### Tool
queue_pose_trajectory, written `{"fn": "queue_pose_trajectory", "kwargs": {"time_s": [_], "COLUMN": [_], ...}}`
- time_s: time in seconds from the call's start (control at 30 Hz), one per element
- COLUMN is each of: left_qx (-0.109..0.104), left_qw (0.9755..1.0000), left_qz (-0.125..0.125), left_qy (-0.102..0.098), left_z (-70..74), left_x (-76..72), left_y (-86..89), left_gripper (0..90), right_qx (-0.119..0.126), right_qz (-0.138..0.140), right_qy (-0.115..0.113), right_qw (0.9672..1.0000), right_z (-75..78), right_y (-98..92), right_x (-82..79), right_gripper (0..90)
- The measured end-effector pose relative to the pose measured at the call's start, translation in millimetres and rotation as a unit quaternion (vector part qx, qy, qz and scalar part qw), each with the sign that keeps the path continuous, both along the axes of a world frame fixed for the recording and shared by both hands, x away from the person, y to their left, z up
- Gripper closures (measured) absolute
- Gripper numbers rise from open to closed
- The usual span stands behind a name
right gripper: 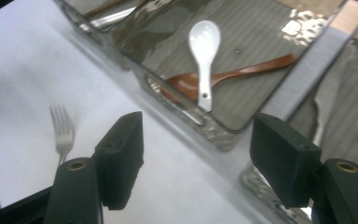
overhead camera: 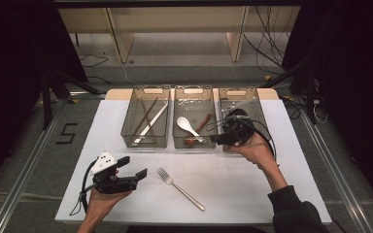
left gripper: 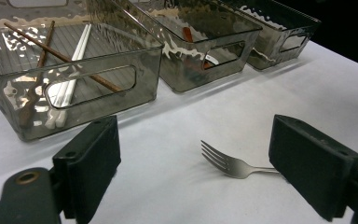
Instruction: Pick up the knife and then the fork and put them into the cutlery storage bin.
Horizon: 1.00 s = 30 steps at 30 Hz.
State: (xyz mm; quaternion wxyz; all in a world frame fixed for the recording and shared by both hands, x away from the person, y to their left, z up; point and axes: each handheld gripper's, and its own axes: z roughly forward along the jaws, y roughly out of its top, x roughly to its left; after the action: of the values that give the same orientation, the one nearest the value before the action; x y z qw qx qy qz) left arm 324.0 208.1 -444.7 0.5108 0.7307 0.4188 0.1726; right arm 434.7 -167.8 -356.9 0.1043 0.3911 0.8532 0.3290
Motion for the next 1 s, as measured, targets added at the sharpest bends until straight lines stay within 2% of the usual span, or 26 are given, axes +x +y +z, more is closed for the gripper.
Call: {"fn": "queue_pose_trajectory", "kwargs": {"time_s": [0.47, 0.63, 1.0], "left_qx": [-0.005, -0.004, -0.004], "left_qw": [1.0, 1.0, 1.0], "left_qz": [0.003, 0.003, 0.004], "left_qy": [-0.002, -0.002, -0.002], "left_z": [0.3, 0.3, 0.1], "left_x": [-0.3, -0.2, -0.4], "left_y": [0.0, -0.3, -0.3], "left_gripper": [16.1, 16.1, 16.1], "right_qx": [-0.01, -0.01, -0.018], "right_qz": [0.046, 0.051, 0.085], "right_qy": [0.019, 0.021, 0.034], "right_qw": [0.9987, 0.9984, 0.9956], "right_z": [-25.0, -33.2, -55.8], "right_y": [30.3, 37.7, 58.7], "right_x": [-32.0, -42.0, -64.6], "right_gripper": [33.8, 33.8, 34.0]}}
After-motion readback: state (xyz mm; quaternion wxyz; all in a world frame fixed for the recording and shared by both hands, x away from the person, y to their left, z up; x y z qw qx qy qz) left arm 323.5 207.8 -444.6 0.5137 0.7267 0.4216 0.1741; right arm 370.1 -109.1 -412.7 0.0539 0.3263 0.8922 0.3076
